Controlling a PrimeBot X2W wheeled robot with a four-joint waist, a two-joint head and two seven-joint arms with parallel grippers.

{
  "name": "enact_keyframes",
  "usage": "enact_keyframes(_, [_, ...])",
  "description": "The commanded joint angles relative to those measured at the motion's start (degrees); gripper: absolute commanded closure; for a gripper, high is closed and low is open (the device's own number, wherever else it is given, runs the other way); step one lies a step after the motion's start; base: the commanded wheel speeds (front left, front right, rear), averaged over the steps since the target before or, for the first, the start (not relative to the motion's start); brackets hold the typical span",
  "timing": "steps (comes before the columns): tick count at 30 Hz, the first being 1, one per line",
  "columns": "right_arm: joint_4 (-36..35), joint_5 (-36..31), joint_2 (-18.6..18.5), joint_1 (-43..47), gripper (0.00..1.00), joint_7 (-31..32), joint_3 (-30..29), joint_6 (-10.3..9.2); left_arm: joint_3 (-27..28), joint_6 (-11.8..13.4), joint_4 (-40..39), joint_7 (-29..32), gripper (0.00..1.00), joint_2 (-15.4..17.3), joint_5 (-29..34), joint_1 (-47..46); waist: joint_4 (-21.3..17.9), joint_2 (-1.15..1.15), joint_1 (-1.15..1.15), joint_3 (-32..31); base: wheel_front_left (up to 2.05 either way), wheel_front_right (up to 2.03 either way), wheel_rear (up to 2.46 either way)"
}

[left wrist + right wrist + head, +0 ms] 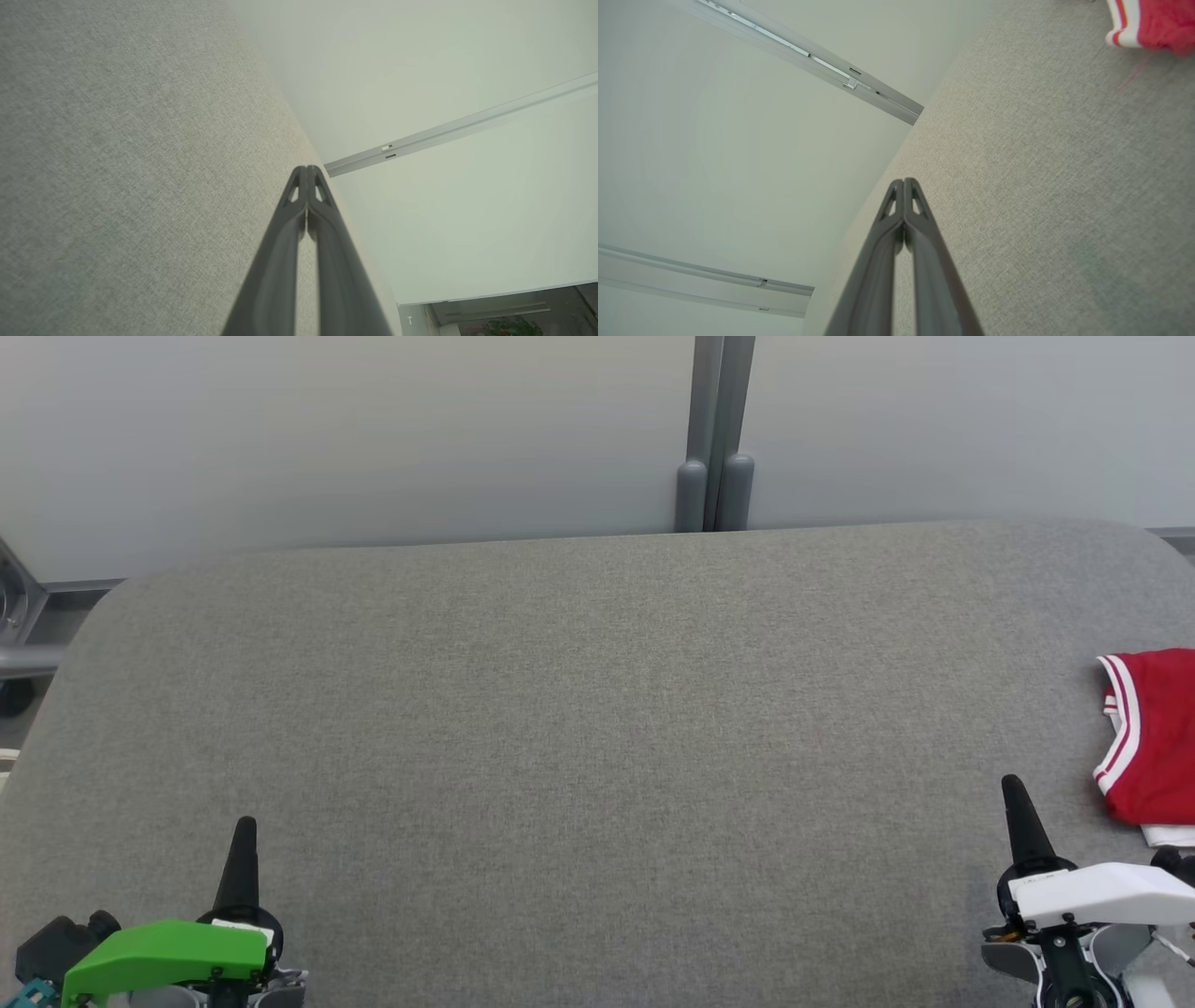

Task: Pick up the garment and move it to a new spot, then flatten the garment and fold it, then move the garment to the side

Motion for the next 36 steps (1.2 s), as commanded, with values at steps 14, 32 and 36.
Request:
enact_keyframes(14, [0.0, 9.7, -0.6, -2.2, 1.00, 2.1, 1.0, 0.04, 1.9, -1.4, 0.0, 2.1, 1.00, -1.1, -6.5, -2.6, -0.5, 0.00, 0.00, 0.3, 0.00, 0.00, 0.00])
enact_keyframes(32, [0.3, 19.8, -0.7, -3.4, 1.00, 4.4, 2.1, 0.03, 3.7, -2.5, 0.3, 4.4, 1.00, -2.4, -13.1, -3.9, -1.2, 0.00, 0.00, 0.7, 0.00, 0.00, 0.00])
enact_keyframes(36, [0.4, 22.0, -0.7, -3.6, 1.00, 4.8, 2.3, 0.03, 4.1, -2.9, 0.3, 4.8, 1.00, -2.7, -14.2, -4.3, -1.4, 0.00, 0.00, 0.8, 0.00, 0.00, 0.00])
